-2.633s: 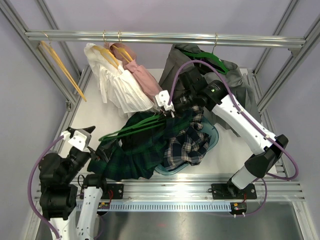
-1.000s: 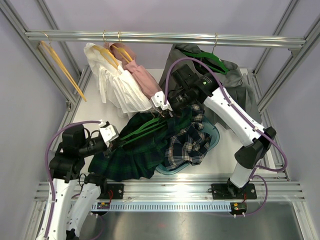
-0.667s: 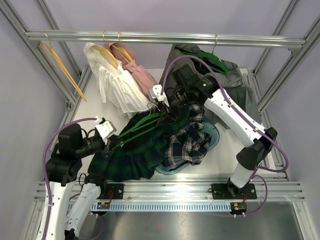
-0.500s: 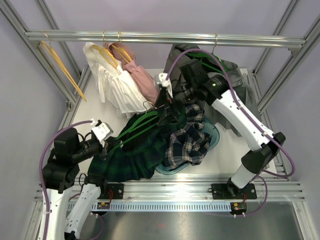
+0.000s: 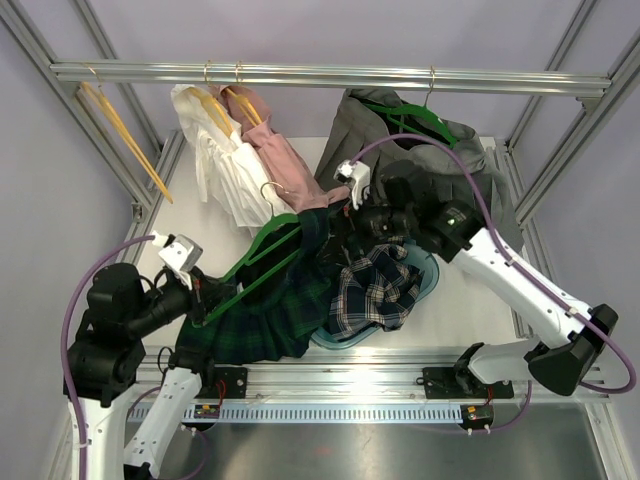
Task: Remove the skirt from the hanger
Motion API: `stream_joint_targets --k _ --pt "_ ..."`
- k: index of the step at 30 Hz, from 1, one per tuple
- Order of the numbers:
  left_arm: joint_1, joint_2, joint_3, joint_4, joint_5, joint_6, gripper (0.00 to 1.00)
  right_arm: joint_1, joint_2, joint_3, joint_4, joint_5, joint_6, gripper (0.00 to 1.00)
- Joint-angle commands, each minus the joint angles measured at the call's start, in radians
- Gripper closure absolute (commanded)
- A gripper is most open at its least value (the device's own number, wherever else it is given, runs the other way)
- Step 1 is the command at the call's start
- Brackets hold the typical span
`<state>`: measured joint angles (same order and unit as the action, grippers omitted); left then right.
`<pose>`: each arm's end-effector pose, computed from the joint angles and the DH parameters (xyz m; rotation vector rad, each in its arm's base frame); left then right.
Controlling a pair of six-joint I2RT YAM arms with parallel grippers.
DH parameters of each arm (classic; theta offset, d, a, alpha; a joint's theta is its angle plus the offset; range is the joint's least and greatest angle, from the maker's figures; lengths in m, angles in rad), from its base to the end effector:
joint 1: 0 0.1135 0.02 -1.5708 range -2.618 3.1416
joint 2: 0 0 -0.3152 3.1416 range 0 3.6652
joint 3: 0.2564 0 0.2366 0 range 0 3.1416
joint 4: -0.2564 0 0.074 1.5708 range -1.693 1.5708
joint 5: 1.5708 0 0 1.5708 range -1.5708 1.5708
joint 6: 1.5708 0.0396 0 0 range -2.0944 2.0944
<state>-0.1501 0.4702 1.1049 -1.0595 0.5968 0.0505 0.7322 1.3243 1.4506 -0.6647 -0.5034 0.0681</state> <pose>-0.0182 -0.0198 0.3963 0.5767 1.8896 -0.6576 0.1775 0.1853 0.4518 -1.0094 1.9533 0.9963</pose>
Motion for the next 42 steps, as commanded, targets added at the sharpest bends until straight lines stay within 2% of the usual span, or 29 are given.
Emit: stream_joint_targets --k 1,8,13,14,16,19,20,21,22,23,27,33,36,42 --pt "0.000 -0.018 0.042 0.079 -0.011 -0.153 1.00 0.079 -0.005 -0.027 0.108 0.253 0.188 0.01" --pt "0.000 -0.054 0.024 0.101 -0.005 -0.236 1.00 0.157 0.044 -0.012 0.254 0.359 0.409 0.02" --pt "0.000 -0.090 0.016 0.115 -0.002 -0.264 1.00 0.210 0.118 0.036 0.243 0.463 0.464 0.11" --pt "0.000 -0.091 0.015 0.118 0.000 -0.268 1.00 0.210 0.125 0.036 0.244 0.462 0.479 0.17" --pt "0.000 -0.094 0.016 0.116 -0.003 -0.268 1.00 0.211 0.145 0.042 0.249 0.462 0.489 0.24" --pt "0.000 -0.103 0.023 0.098 -0.014 -0.264 1.00 0.211 0.156 0.054 0.252 0.479 0.490 0.47" --pt "0.000 -0.104 0.026 0.086 -0.020 -0.258 1.00 0.210 0.156 0.057 0.255 0.479 0.477 0.56" --pt "0.000 -0.107 0.033 0.073 -0.035 -0.253 1.00 0.208 0.151 0.063 0.255 0.483 0.469 0.76" --pt "0.000 -0.107 0.041 0.061 -0.044 -0.248 1.00 0.205 0.145 0.063 0.254 0.489 0.461 0.91" --pt "-0.002 -0.107 0.050 0.028 -0.054 -0.236 1.00 0.193 0.139 0.063 0.252 0.491 0.447 1.00" --pt "0.000 -0.102 0.150 -0.106 -0.098 -0.186 1.00 0.125 0.076 0.051 0.267 0.465 0.394 1.00" --pt "0.000 -0.079 0.366 -0.305 -0.123 -0.081 1.00 -0.023 0.033 -0.005 0.235 0.336 0.308 1.00" --pt "-0.017 -0.053 0.488 -0.382 -0.120 -0.069 1.00 -0.050 0.020 -0.036 0.238 0.261 0.257 1.00" --pt "-0.065 0.004 0.751 -0.476 -0.241 -0.156 1.00 -0.057 0.010 -0.104 0.313 -0.169 0.052 1.00"
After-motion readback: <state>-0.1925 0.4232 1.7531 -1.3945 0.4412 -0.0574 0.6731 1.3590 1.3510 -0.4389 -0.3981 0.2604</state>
